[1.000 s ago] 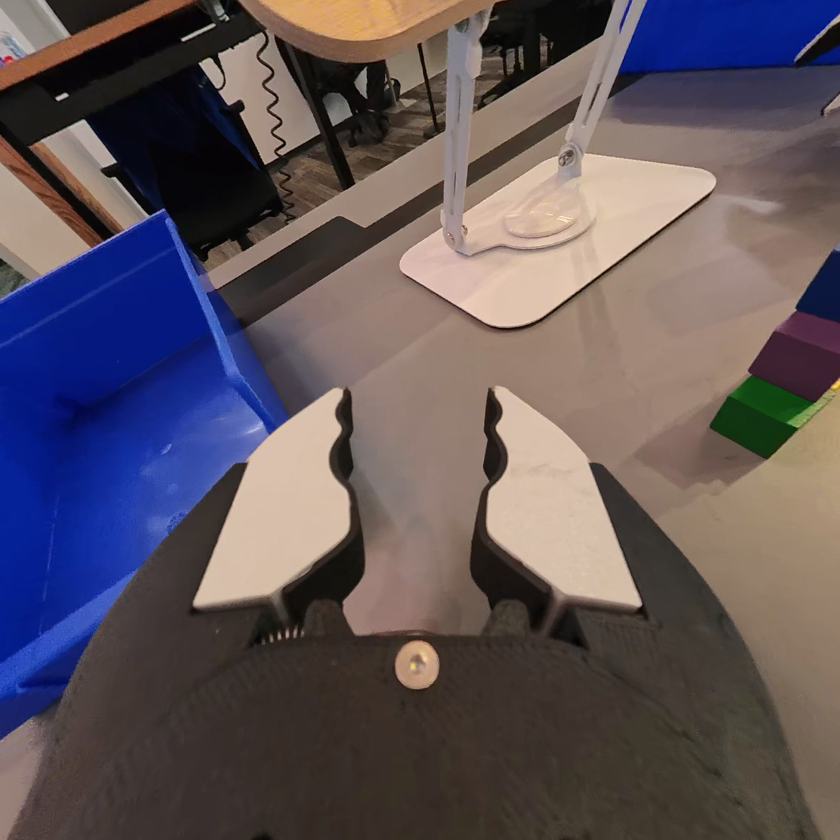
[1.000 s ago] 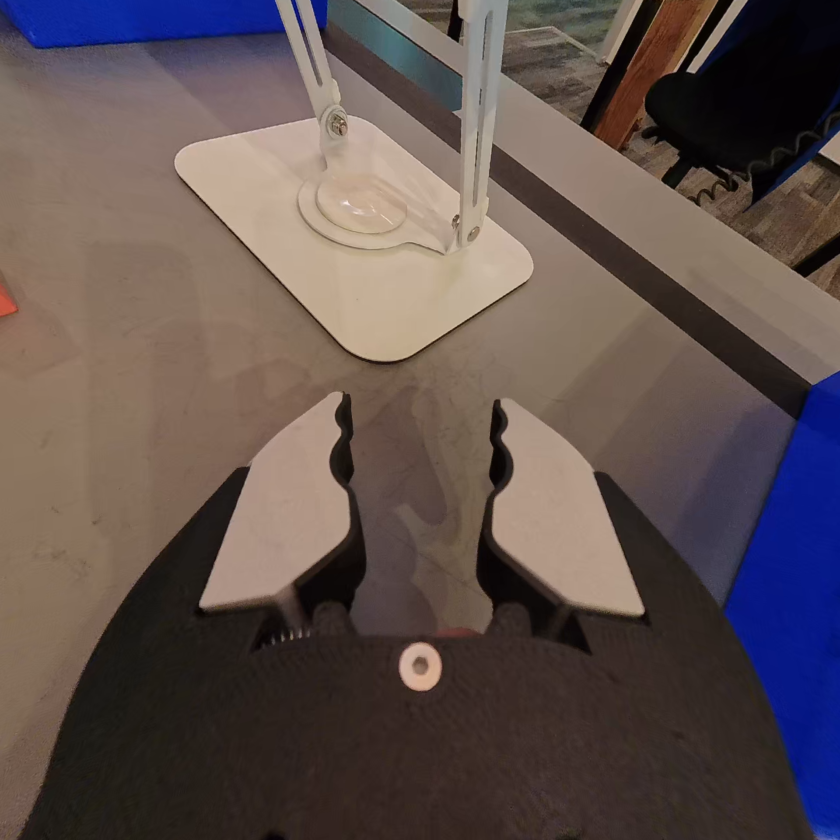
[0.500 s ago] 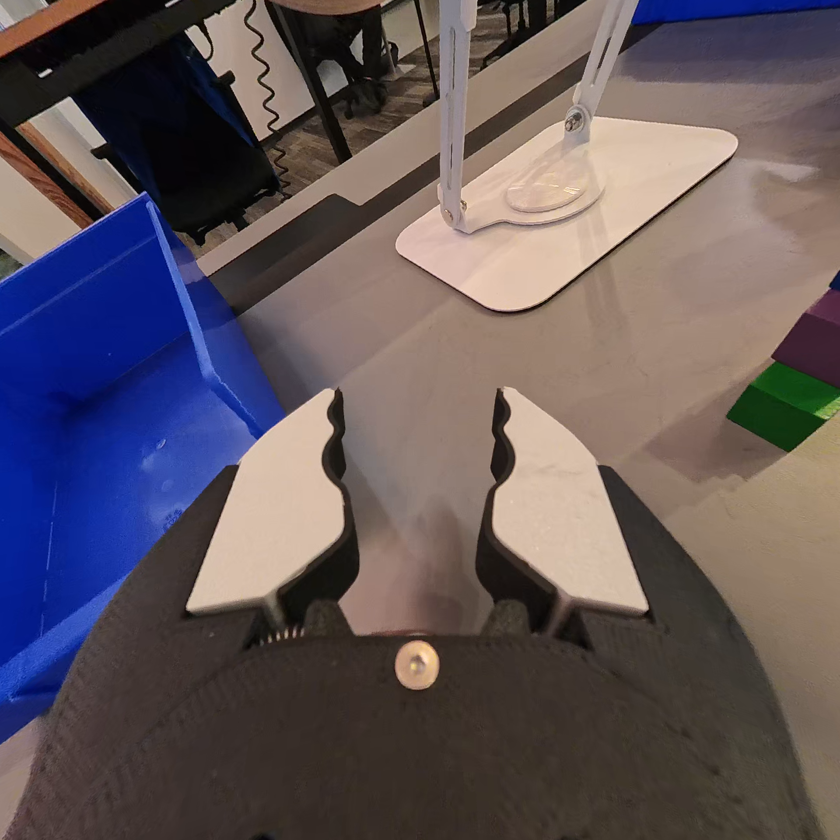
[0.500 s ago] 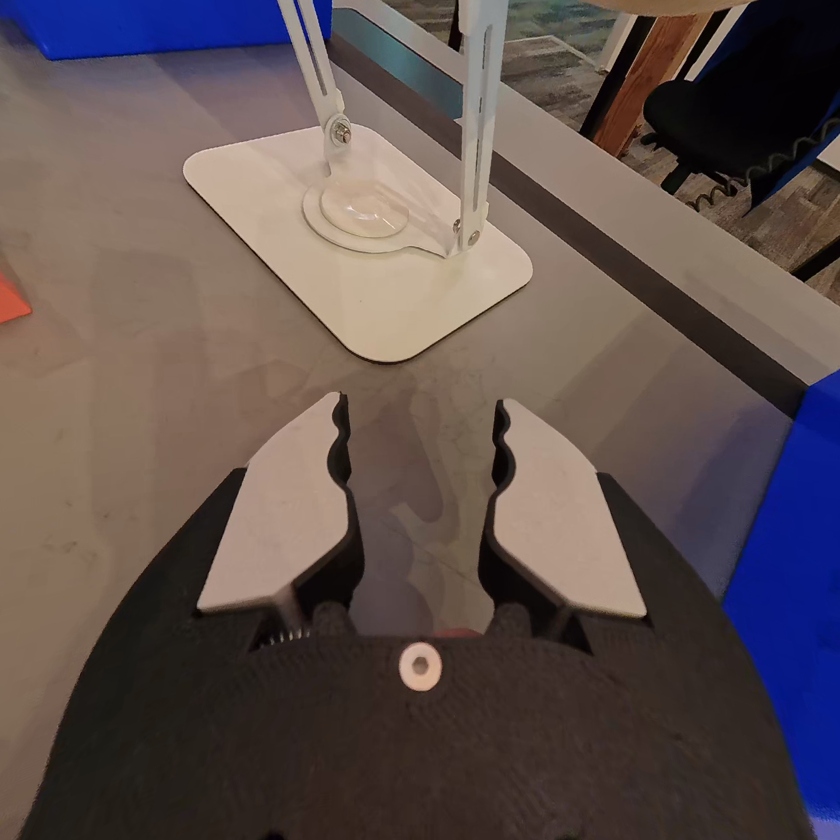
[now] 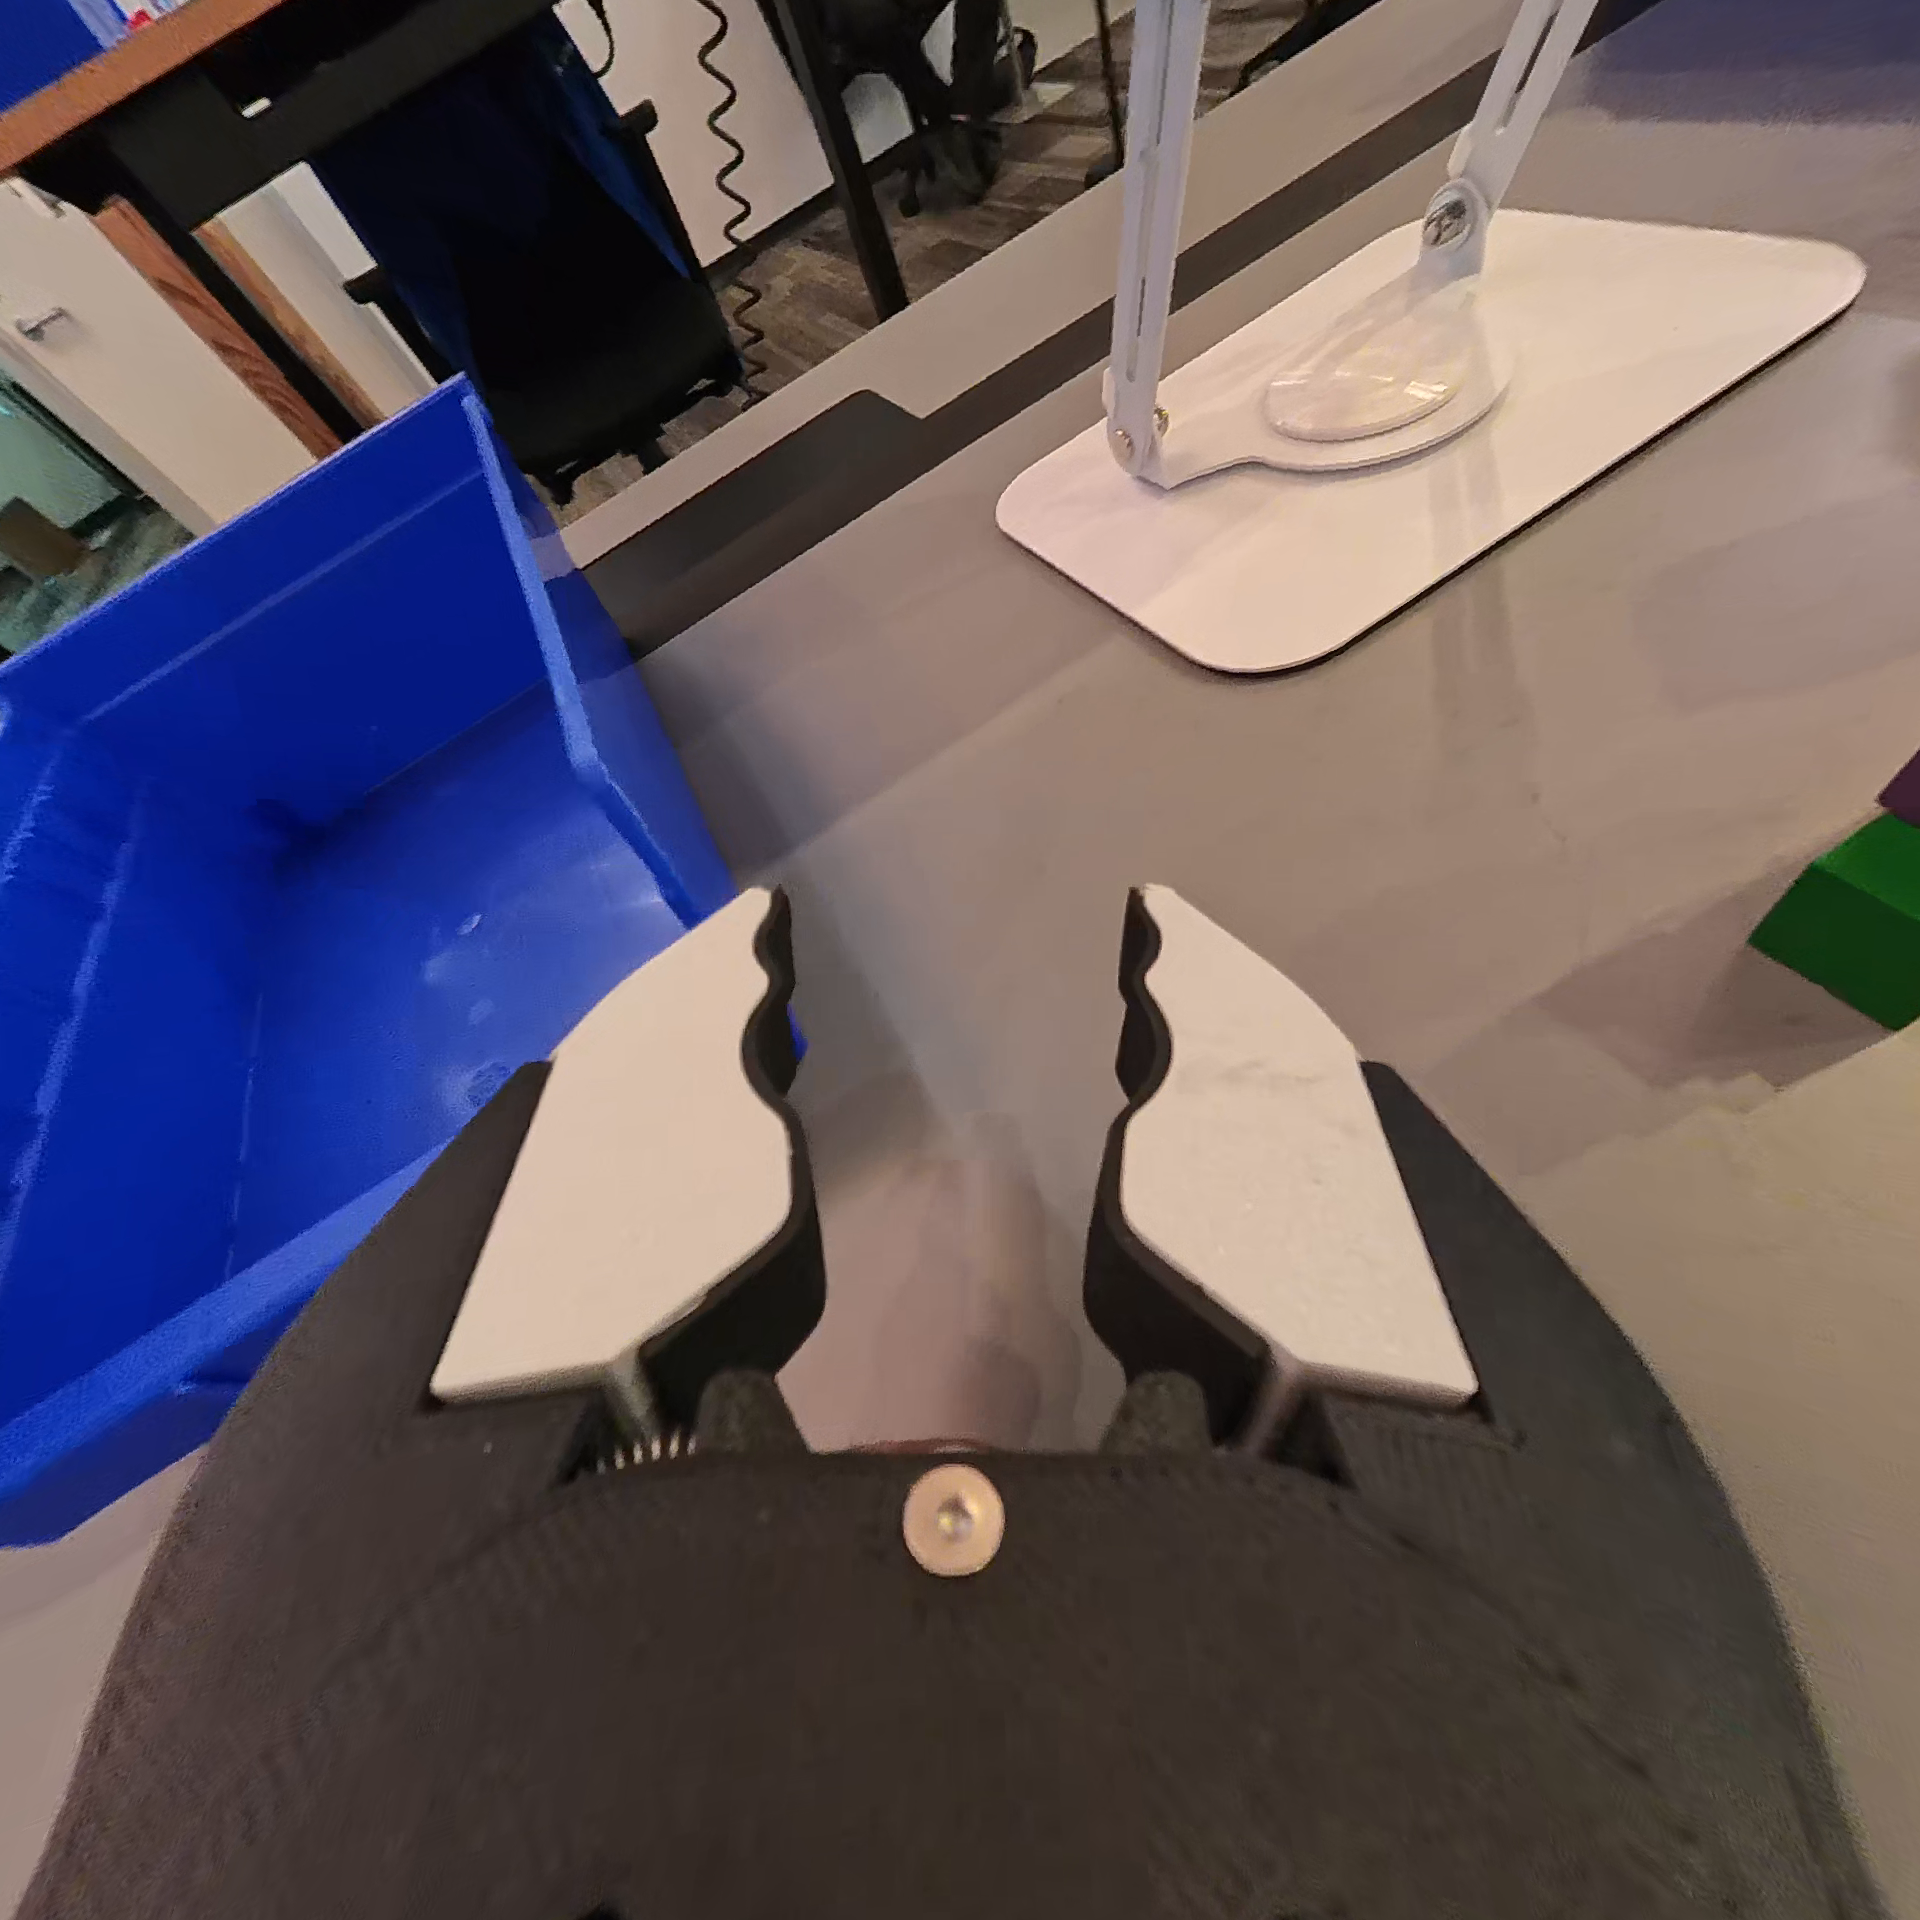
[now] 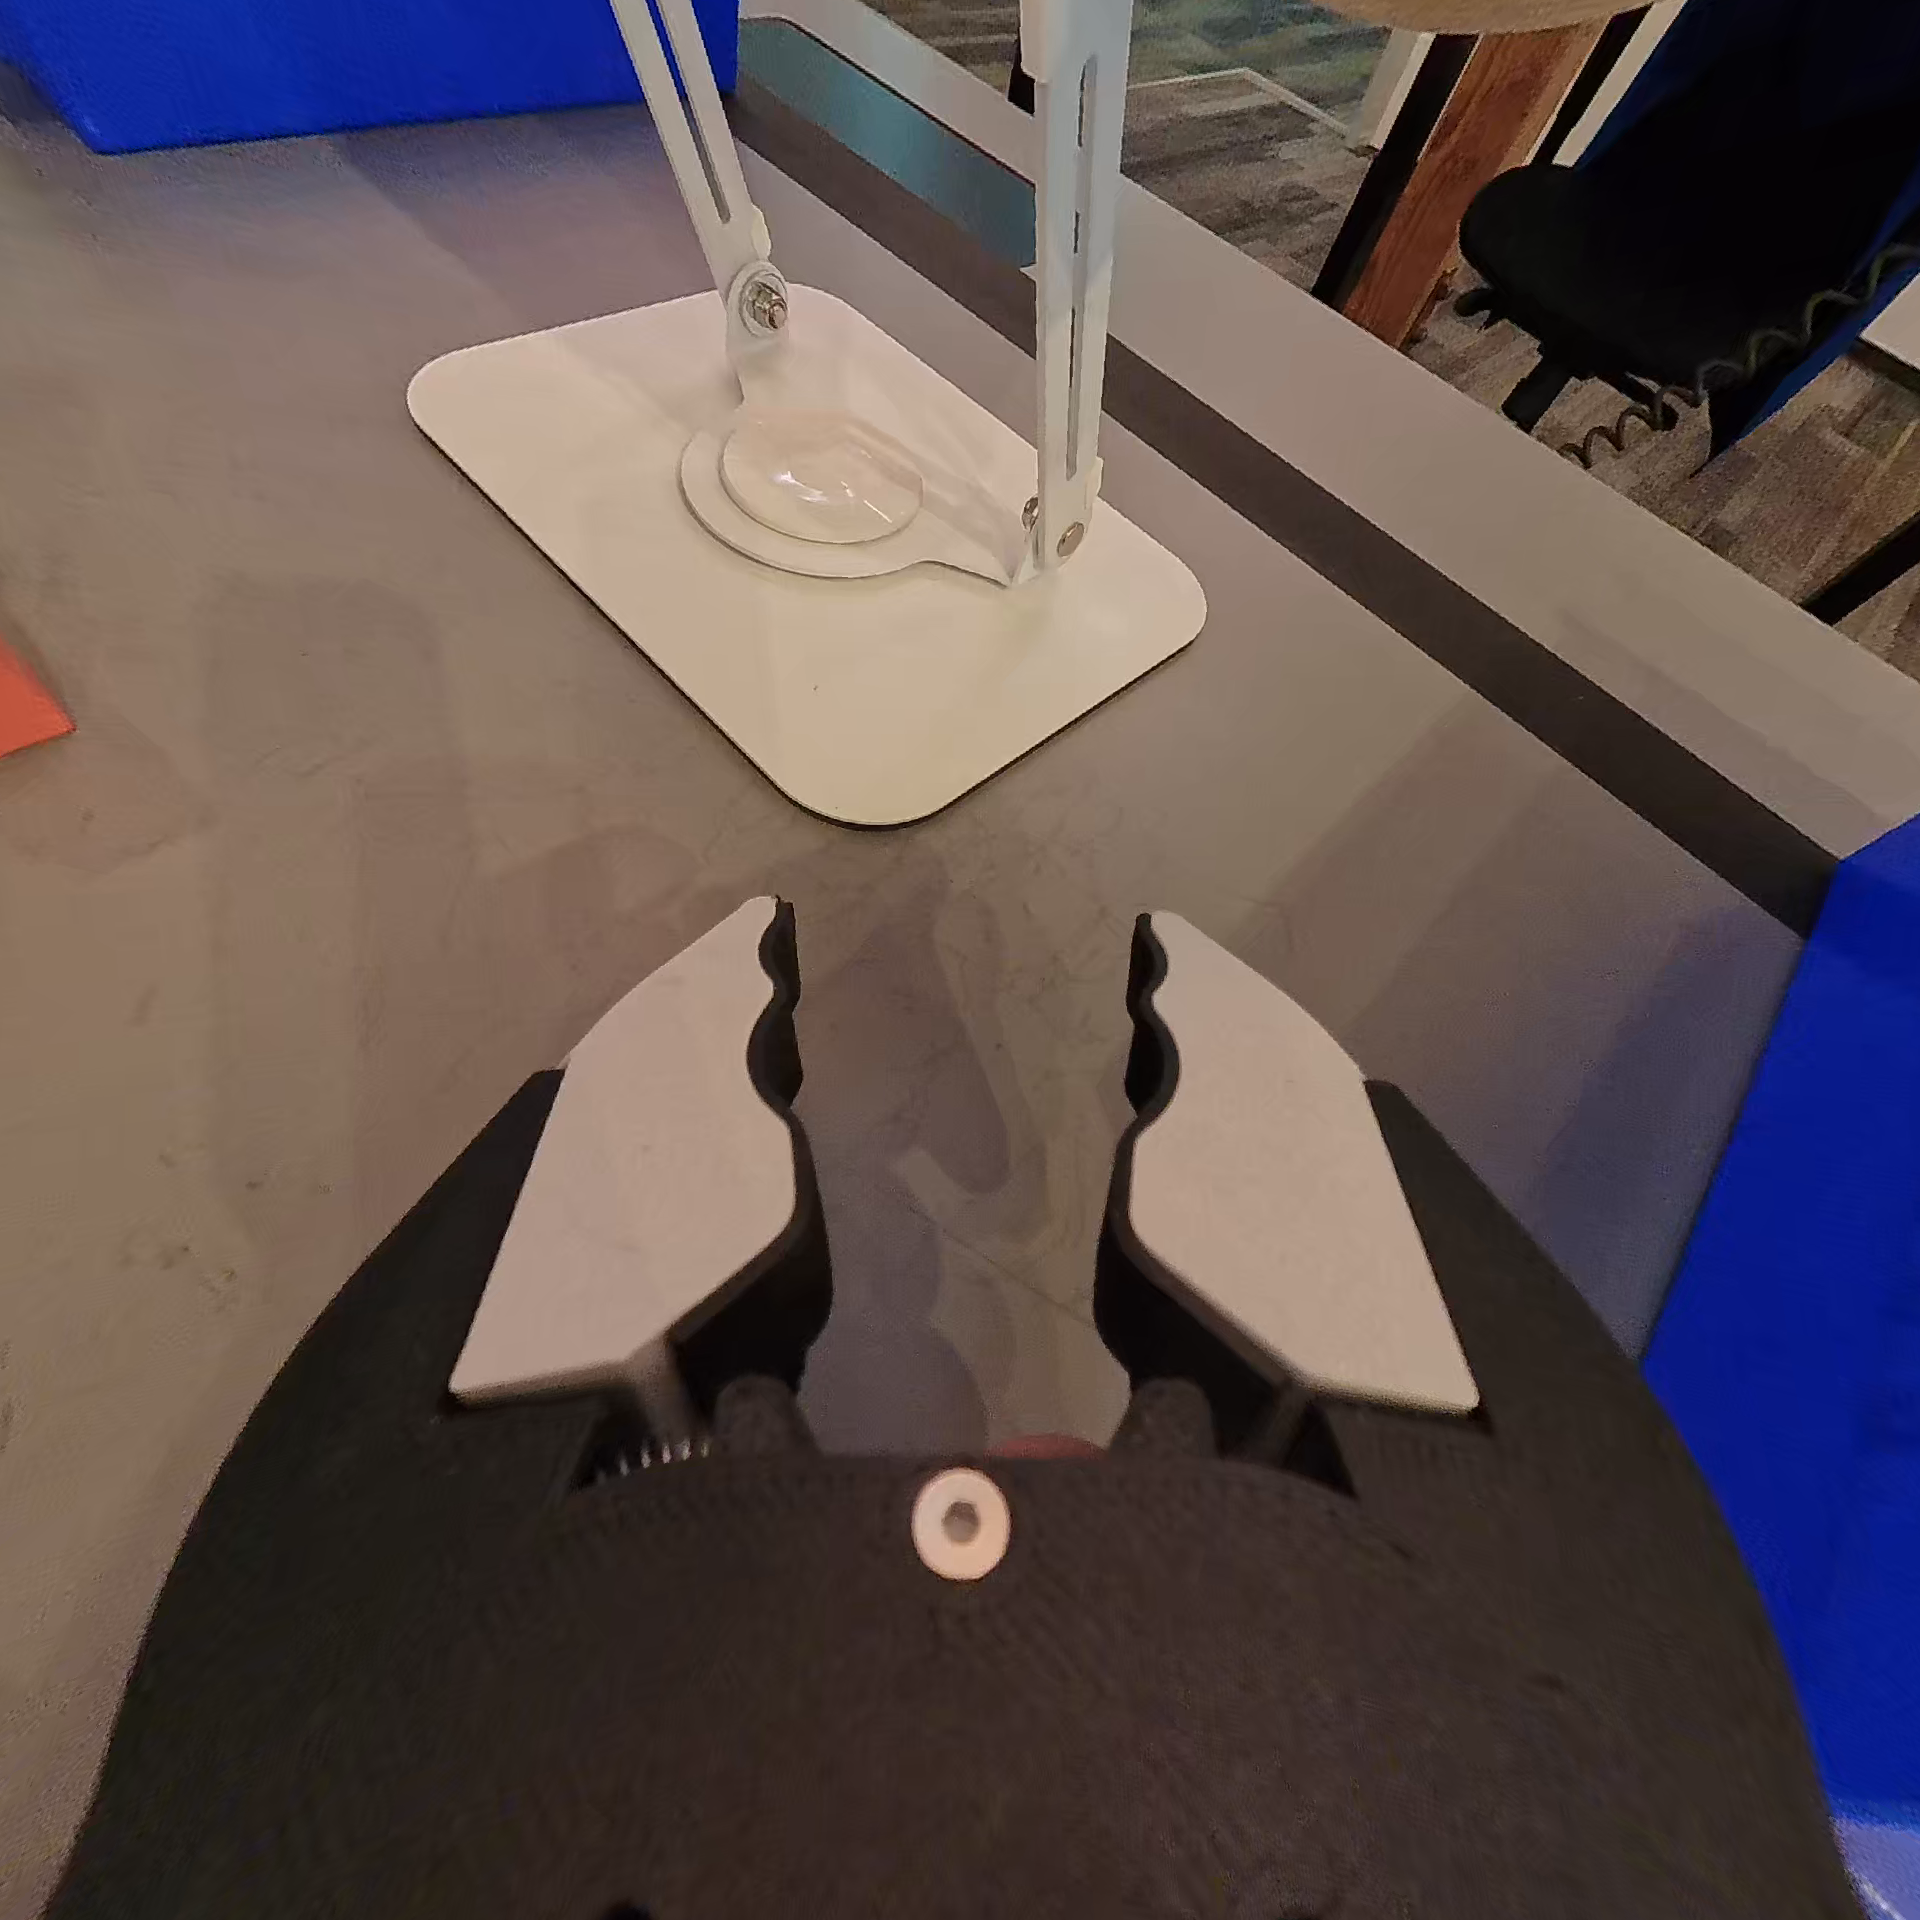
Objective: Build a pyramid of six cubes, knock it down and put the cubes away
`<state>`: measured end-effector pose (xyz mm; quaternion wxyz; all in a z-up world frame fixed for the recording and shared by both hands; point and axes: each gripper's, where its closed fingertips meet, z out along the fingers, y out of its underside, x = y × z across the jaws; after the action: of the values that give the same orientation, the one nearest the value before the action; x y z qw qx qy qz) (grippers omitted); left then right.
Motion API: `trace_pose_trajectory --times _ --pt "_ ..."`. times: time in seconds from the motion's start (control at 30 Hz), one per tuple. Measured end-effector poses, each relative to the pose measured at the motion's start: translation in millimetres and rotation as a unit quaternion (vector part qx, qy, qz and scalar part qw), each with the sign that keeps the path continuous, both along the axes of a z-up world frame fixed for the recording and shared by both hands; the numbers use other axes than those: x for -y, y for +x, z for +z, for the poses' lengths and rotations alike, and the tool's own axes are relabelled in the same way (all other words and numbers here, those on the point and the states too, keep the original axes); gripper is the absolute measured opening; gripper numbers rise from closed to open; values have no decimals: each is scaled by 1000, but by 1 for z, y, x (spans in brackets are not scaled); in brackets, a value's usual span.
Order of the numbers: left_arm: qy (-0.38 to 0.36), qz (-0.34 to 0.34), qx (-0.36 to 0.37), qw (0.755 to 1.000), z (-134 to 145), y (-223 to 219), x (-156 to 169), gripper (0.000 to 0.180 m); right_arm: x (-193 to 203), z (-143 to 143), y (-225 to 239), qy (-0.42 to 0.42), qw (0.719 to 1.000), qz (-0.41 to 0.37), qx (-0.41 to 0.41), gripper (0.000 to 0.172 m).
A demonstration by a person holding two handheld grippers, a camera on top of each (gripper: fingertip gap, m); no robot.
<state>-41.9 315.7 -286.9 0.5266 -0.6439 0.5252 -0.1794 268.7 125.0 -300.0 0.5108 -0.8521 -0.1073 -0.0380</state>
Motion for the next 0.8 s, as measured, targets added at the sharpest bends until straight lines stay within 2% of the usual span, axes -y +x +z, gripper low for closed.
trace_pose_trajectory --times 0.4,0.53,0.8 --pt "17 47 -30 998 -4 -11 -1 63 2 0 4 -3 1000 -5 3 61" --pt "15 58 -13 998 1 -20 -1 51 5 -5 5 -10 1000 1 9 58" --pt "11 90 15 996 8 -42 -1 50 10 -2 11 -5 1000 -4 11 56"
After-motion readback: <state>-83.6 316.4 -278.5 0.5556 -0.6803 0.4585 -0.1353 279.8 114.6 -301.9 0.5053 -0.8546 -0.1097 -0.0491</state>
